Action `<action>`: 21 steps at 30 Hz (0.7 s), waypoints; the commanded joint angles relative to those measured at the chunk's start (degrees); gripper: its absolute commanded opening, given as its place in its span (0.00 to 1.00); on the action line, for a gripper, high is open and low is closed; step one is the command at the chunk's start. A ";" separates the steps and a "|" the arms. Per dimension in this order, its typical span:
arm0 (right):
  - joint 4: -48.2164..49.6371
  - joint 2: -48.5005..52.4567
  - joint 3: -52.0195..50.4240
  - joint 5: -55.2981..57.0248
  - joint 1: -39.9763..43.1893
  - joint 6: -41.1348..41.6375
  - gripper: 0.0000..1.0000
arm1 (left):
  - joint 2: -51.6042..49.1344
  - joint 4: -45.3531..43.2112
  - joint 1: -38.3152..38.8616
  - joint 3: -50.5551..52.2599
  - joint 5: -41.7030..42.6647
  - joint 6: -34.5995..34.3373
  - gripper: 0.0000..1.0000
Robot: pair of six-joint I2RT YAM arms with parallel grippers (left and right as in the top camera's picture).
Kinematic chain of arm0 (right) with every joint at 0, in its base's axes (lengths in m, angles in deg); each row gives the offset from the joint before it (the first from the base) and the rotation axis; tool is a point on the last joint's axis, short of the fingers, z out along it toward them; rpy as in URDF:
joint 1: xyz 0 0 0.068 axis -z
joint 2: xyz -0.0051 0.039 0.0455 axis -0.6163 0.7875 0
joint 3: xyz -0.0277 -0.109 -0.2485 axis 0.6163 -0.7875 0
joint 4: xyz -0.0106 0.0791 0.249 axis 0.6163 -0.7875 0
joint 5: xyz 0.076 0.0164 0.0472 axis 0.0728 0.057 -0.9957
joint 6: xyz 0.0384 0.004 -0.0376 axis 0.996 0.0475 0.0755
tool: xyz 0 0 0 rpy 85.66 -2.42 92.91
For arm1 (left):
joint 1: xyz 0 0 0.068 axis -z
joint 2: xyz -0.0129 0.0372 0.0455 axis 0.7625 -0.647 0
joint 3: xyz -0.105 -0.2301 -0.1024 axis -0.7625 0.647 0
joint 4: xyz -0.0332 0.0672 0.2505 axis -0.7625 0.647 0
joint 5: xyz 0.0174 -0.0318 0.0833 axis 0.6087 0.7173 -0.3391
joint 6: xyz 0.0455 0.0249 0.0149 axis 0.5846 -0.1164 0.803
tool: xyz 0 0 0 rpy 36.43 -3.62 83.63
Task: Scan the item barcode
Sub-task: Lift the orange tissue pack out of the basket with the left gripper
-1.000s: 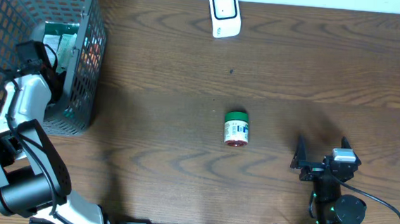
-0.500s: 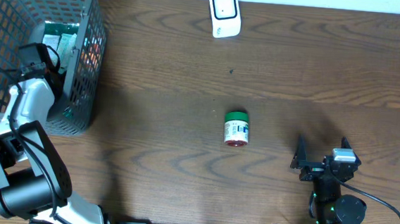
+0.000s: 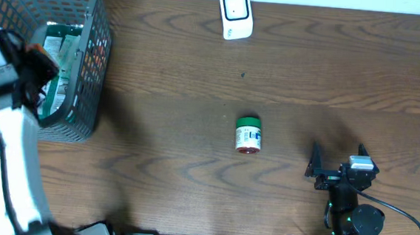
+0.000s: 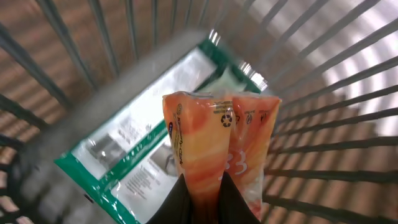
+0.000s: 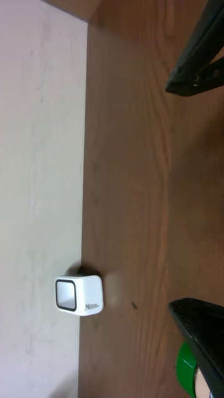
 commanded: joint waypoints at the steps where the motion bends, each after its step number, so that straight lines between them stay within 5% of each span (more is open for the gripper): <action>1: -0.24 -0.31 -0.07 0.35 -0.76 0.37 0.99 | 3.61 0.48 -0.20 -0.87 -1.79 -0.63 0.07; 21: -0.24 -0.31 -0.04 0.33 -0.76 0.37 0.99 | 11.93 5.77 -0.13 -5.14 -2.51 -0.70 0.07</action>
